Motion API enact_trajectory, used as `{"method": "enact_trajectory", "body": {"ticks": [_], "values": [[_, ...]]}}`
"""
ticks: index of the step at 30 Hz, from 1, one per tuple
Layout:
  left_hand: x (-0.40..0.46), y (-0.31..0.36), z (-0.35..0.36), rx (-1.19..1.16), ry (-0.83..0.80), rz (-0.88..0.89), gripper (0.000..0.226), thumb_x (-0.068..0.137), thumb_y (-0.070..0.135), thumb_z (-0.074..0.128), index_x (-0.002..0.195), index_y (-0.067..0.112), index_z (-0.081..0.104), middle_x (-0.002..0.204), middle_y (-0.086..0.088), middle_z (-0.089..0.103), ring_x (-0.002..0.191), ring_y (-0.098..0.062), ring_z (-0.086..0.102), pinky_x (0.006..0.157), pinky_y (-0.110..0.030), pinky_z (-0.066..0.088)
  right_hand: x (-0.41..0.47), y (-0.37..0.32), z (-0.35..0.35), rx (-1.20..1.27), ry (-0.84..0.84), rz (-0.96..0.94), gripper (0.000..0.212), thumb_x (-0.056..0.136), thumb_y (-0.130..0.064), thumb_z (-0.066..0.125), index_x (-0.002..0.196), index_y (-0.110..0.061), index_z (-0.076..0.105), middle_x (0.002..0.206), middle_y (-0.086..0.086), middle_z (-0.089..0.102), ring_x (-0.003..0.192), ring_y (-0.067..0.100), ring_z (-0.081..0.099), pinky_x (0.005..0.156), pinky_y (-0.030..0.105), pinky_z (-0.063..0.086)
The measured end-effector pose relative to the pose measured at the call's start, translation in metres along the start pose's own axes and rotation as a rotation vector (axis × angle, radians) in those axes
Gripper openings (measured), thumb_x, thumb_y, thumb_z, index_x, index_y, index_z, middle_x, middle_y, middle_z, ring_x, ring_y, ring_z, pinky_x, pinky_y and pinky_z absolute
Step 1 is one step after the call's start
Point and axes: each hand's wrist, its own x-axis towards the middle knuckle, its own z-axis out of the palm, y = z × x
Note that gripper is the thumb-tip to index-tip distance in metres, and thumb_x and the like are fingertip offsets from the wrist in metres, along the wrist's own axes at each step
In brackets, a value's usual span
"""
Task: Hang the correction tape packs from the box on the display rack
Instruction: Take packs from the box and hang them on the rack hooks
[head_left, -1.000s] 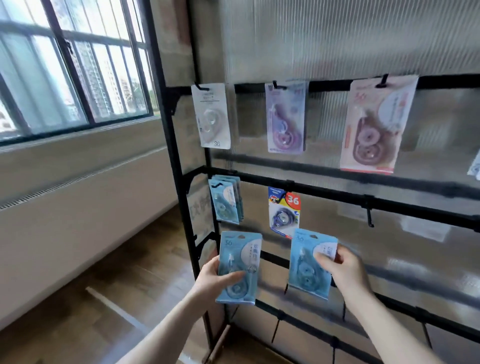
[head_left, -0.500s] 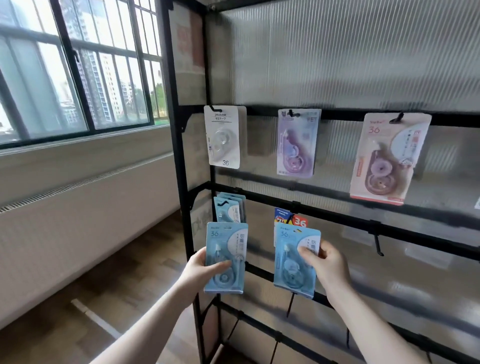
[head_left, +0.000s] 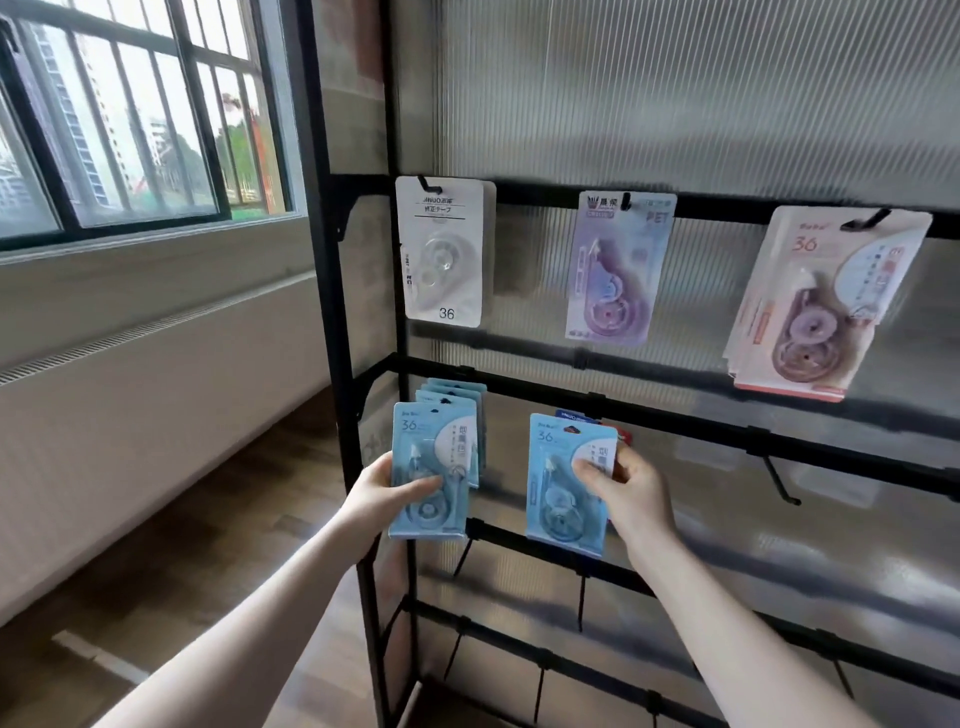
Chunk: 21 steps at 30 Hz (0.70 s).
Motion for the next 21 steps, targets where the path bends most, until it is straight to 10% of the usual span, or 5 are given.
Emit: {"method": "enact_trajectory", "body": {"ticks": [21], "values": [[0.047, -0.022, -0.016, 0.022, -0.027, -0.116, 0.04, 0.082, 0.02, 0.074, 0.115, 0.009, 0.055, 0.102, -0.015, 0.071, 0.088, -0.03, 0.071, 0.085, -0.05, 0.056, -0.005, 0.006, 0.0, -0.031, 0.115, -0.01, 0.013, 0.083, -0.009, 0.07, 0.085, -0.02, 0.063, 0.088, -0.002, 0.068, 0.078, 0.013, 0.064, 0.062, 0.028, 0.049]]}}
